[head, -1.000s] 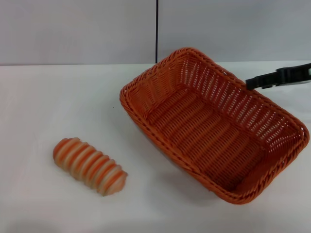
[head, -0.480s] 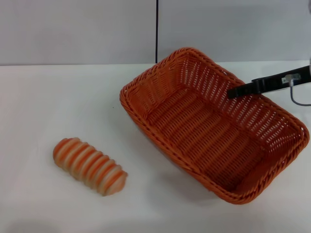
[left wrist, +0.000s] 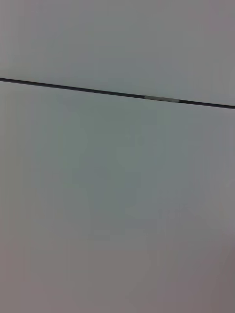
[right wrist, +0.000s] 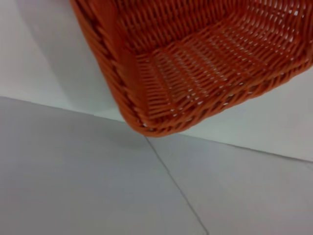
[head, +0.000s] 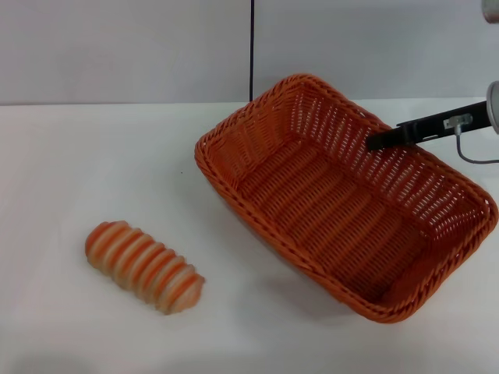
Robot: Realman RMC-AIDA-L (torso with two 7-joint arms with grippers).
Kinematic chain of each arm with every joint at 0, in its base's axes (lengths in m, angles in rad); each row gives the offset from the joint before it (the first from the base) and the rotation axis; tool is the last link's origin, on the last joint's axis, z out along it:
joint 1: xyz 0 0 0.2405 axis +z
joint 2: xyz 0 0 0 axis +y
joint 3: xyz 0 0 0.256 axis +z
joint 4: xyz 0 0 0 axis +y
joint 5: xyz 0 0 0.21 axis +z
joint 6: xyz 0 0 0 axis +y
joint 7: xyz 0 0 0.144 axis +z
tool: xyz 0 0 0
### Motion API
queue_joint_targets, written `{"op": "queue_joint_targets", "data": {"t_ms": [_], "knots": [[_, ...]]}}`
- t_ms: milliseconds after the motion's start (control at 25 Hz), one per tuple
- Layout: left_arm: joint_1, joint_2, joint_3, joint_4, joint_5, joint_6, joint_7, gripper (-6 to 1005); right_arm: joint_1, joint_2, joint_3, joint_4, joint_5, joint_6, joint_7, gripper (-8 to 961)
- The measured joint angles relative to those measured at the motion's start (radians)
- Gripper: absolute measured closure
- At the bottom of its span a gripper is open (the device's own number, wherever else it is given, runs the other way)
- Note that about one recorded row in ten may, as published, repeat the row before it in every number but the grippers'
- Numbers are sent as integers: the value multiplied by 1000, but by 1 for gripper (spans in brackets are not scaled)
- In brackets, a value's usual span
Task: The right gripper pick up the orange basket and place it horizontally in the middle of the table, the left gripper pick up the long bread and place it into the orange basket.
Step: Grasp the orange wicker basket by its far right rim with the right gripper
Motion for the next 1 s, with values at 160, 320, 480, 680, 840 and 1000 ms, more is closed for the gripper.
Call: {"op": "queue_joint_targets", "data": {"t_ms": [160, 320, 480, 680, 840, 1000], "knots": [[-4, -1, 0, -1, 0, 0, 0, 220, 1, 9, 7, 1, 7, 0, -27, 647], [-11, -2, 0, -4, 1, 0, 0, 222, 1, 18, 10, 2, 14, -4, -61, 733], [-12, -2, 0, -7, 1, -1, -1, 224, 1, 19, 7, -3, 42, 24, -120, 795], [-13, -2, 0, -8, 3, -1, -3, 227, 25, 12, -2, -27, 43, 134, -236, 793], [-11, -2, 2, -9, 5, 3, -2, 229, 39, 10, -31, -84, 4, 187, -290, 792], [-1, -2, 4, -9, 6, 8, -4, 231, 39, 11, -77, -198, -119, 185, -304, 790]]}}
